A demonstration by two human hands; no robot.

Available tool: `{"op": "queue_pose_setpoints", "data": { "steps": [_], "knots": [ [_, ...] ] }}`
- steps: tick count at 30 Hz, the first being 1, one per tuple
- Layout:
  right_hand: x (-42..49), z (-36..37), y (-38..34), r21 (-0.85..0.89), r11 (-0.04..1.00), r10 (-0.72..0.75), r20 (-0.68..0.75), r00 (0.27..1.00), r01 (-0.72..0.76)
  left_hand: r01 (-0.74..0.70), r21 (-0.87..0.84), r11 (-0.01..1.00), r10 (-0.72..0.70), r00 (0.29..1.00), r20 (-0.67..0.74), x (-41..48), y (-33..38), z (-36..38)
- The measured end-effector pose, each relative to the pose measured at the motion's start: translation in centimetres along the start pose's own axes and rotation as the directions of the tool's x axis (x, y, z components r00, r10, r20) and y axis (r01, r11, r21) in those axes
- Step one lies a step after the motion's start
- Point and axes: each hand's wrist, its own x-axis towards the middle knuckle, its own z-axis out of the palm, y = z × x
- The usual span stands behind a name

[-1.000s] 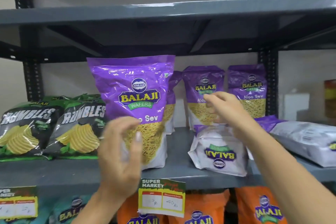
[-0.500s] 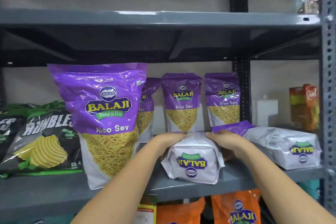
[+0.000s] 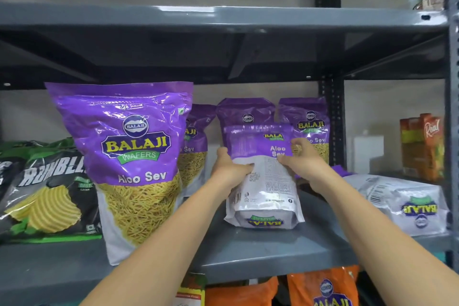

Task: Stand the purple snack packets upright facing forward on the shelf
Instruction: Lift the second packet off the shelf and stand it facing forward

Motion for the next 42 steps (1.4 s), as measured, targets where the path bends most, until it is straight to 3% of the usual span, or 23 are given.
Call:
{"op": "queue_pose_setpoints", "data": {
  "steps": [4, 9, 16, 19, 21, 23, 25, 27, 28, 31, 35, 38, 42],
  "knots": [
    [1.4, 0.7, -0.3, -0.011, 0.995, -0.096, -0.075, 0.993, 0.096, -0.142, 0.012, 0.990, 0.143, 0.984, -0.111, 0.7, -0.2, 0.9],
    [2.8, 1.6, -0.3, 0.109, 0.983, -0.133, -0.137, 0.982, 0.149, -0.267, 0.142, 0.953, 0.292, 0.935, -0.201, 1.6, -0.8, 1.5],
    [3.8, 1.8, 1.8, 0.138, 0.957, -0.242, -0.101, 0.965, 0.255, -0.309, 0.308, 0.900, 0.362, 0.923, -0.131, 1.8, -2.0, 0.2],
    [4.0, 1.7, 2.3, 0.311, 0.935, -0.156, -0.060, 0.986, 0.167, -0.232, 0.446, 0.865, 0.351, 0.913, -0.207, 0.3, -1.9, 0.6],
    [4.5, 1.8, 2.6, 0.506, 0.861, -0.054, -0.011, 0.998, 0.052, -0.228, 0.575, 0.786, 0.467, 0.828, -0.310, -1.1, -1.9, 1.6],
    [5.0, 2.0, 3.0, 0.605, 0.794, 0.056, 0.023, 0.998, -0.058, -0.284, 0.626, 0.727, 0.562, 0.769, -0.304, -2.3, -2.0, 2.9],
    [5.3, 2.4, 3.3, 0.662, 0.734, 0.136, 0.078, 0.988, -0.153, -0.312, 0.556, 0.771, 0.474, 0.864, -0.172, -3.0, -2.4, 4.1],
    [5.5, 2.8, 3.7, 0.717, 0.654, 0.163, 0.179, 0.970, -0.242, -0.221, 0.414, 0.883, 0.249, 0.968, -0.015, -3.1, -3.1, 5.2],
    [5.6, 2.9, 3.8, 0.728, 0.631, 0.156, 0.219, 0.963, -0.268, -0.179, 0.359, 0.916, 0.179, 0.983, 0.033, -3.0, -3.4, 5.5],
    [5.7, 3.1, 4.1, 0.709, 0.640, 0.154, 0.261, 0.953, -0.298, -0.161, 0.279, 0.947, 0.160, 0.987, 0.027, -3.0, -3.8, 6.1],
    [5.5, 2.9, 3.9, 0.555, 0.785, 0.204, 0.185, 0.961, -0.274, -0.088, 0.295, 0.951, 0.087, 0.996, 0.016, -2.6, -2.8, 6.1],
    [5.5, 2.7, 3.7, 0.420, 0.852, 0.265, 0.166, 0.950, -0.311, -0.008, 0.302, 0.953, -0.017, 0.997, 0.082, -1.9, -1.6, 5.6],
    [5.5, 2.4, 3.3, 0.302, 0.873, 0.304, 0.281, 0.910, -0.384, -0.005, 0.085, 0.996, -0.012, 0.978, 0.210, -1.0, -0.8, 5.1]
  ]
}}
